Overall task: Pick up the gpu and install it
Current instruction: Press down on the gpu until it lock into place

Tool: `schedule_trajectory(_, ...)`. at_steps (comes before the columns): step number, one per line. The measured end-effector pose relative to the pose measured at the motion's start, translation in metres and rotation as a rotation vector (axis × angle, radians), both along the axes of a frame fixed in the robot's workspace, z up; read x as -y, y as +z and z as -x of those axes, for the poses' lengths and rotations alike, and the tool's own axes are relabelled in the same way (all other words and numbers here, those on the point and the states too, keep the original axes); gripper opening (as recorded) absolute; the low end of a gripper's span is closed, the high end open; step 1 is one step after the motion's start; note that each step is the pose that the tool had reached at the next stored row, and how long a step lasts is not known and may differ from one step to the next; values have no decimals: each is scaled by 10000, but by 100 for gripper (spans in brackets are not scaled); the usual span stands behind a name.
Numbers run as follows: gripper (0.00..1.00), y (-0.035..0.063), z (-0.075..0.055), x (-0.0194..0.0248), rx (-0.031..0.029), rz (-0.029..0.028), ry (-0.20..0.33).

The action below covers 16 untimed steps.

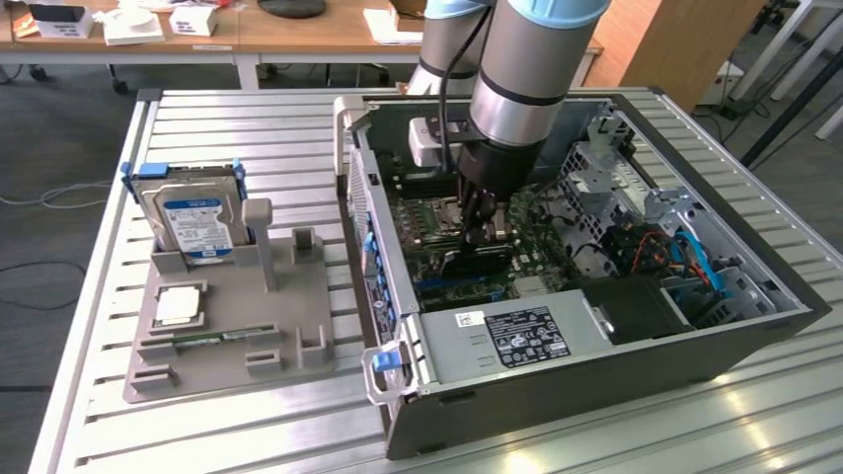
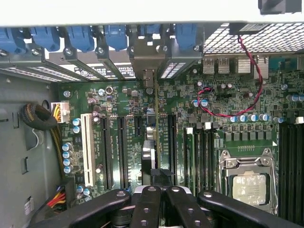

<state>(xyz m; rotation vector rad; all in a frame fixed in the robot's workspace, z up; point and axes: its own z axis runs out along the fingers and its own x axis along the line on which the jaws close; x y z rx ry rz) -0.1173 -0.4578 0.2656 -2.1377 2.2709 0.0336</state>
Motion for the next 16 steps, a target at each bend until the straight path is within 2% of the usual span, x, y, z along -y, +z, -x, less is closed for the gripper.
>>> schedule_trajectory(16, 11, -13, 0, -1, 2, -2, -1)
